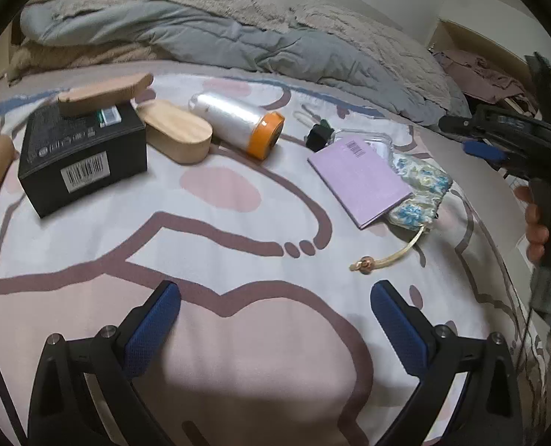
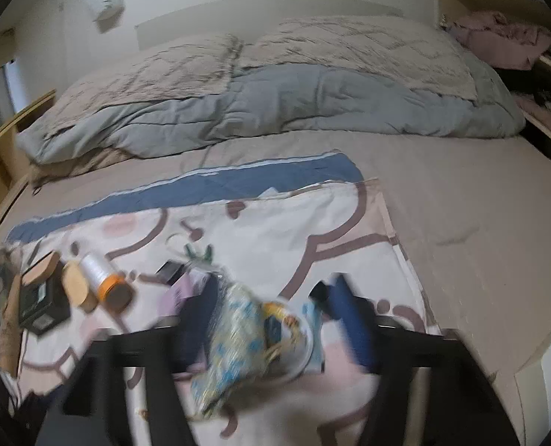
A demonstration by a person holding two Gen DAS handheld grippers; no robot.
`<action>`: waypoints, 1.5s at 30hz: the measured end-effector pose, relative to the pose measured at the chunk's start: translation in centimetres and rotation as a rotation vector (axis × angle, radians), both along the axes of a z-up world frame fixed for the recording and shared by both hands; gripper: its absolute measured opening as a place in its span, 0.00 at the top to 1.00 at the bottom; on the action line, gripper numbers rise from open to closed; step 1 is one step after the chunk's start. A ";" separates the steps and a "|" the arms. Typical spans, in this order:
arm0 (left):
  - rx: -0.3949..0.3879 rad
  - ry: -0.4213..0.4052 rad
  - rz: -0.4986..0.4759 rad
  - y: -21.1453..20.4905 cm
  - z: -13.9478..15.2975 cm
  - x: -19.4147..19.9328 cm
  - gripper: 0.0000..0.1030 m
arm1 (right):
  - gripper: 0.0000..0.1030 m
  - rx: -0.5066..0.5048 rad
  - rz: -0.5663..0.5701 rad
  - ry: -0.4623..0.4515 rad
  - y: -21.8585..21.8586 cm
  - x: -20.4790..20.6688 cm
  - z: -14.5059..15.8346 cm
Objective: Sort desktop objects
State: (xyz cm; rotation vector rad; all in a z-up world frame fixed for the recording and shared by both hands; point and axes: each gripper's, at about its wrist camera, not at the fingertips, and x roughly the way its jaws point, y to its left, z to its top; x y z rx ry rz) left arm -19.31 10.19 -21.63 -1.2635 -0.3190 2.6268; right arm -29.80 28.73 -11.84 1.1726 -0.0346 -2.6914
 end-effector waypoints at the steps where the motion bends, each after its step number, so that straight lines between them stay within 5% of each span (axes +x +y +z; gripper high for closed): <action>1: 0.002 -0.002 -0.001 0.1 0.0 0.0 0.00 | 0.60 -0.023 0.003 -0.015 0.2 -0.7 -0.3; 3: -0.001 -0.001 -0.009 0.3 0.0 0.1 0.00 | 0.79 -0.047 0.000 -0.048 0.5 -1.9 -1.3; 6: -0.026 -0.002 -0.019 0.7 0.0 0.1 0.00 | 0.91 -0.058 -0.018 -0.088 0.7 -3.3 -2.9; 14: -0.031 -0.004 -0.021 0.4 0.0 0.2 0.00 | 0.92 -0.032 0.088 -0.176 -2.1 -4.8 -7.2; 17: -0.044 -0.005 -0.015 0.4 0.0 0.1 0.00 | 0.91 -0.137 0.150 -0.232 -3.5 -4.2 -8.2; 25: -0.022 0.049 0.044 -2.1 2.3 0.3 0.00 | 0.92 -0.133 0.448 -0.255 -8.5 3.7 -7.1; 30: -0.025 0.115 0.051 -2.7 4.3 0.6 0.00 | 0.92 -0.164 0.499 -0.303 -8.1 7.9 -6.0; 37: -0.044 0.127 0.031 -2.1 4.0 0.5 0.00 | 0.91 -0.204 0.376 -0.154 -4.7 4.9 -1.4; 45: -0.068 0.126 -0.053 -0.1 3.1 1.0 0.00 | 0.91 -0.198 0.210 -0.248 -4.5 -2.8 -5.9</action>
